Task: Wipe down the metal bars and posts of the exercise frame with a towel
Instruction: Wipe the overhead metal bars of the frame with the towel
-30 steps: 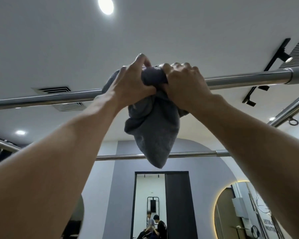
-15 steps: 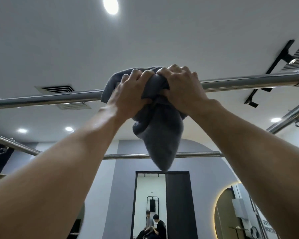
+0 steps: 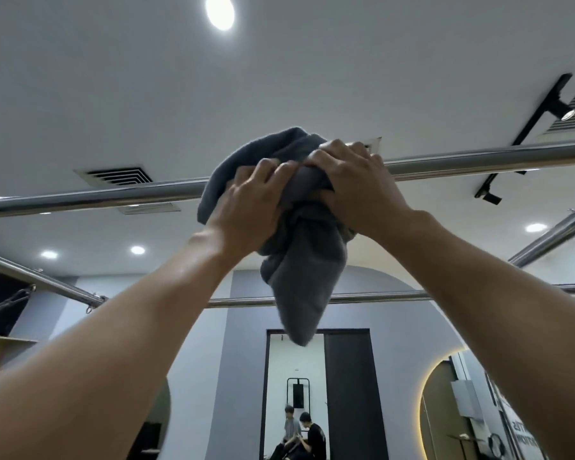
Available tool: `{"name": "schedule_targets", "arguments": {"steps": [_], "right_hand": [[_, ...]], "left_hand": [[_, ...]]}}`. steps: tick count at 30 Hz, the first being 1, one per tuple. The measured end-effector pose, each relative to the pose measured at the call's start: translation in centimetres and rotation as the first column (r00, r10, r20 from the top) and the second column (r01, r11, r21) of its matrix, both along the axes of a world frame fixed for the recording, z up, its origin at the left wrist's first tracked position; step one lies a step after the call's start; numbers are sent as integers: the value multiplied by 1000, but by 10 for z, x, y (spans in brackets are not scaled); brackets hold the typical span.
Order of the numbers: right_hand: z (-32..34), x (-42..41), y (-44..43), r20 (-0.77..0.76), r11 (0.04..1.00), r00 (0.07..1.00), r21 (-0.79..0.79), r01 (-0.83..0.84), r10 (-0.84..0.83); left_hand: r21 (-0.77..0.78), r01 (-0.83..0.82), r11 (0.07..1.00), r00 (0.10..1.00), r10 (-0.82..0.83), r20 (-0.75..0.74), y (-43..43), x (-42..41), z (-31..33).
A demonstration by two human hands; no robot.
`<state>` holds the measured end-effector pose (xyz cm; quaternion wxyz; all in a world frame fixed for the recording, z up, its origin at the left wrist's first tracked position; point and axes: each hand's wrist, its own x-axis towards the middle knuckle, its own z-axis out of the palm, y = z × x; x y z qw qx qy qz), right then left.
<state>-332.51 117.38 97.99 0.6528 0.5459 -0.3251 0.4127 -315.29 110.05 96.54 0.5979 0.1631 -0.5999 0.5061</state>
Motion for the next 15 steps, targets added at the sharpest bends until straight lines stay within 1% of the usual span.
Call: {"name": "schedule_targets", "arguments": {"steps": [1,3,4,5,7,8,9,11,12,14,15], "right_hand": [[2,-2,2,20,1000,1000,13,-21,21],[13,2,4,126,998,991,43,-52,46],[19,9,2,169,998,985,48,-42,33],[22,19,-2,175,999,984,46,-22,14],[19,38,-11,117,1000,993,31,5,-8],[14,42,-14,77,1000,997,16,18,-19],[9,41,-15,51,999,998,-3,34,-34],[5,27,-12,67,998,996,-40,55,-52],[5,20,-10,90,997,995,-59,54,-49],[12,13,-8,161,996,986,-72,46,-33],[16,16,-10,194,997,981,-60,38,-26]], "left_hand": [[19,18,1000,1000,-18,22,2,0,6],[74,83,994,996,-86,37,8,0,23],[84,101,991,995,-103,16,10,3,31],[80,121,989,992,-119,-33,9,8,34],[51,127,991,980,-117,-163,3,17,23],[23,114,993,972,-107,-210,-2,19,11],[-15,104,994,969,-105,-225,-4,19,-1],[-59,113,992,979,-121,-163,-4,10,-12],[-49,128,991,984,-133,-115,0,5,-10],[20,181,983,982,-180,-61,9,0,6],[56,194,979,979,-190,-71,12,1,15]]}}
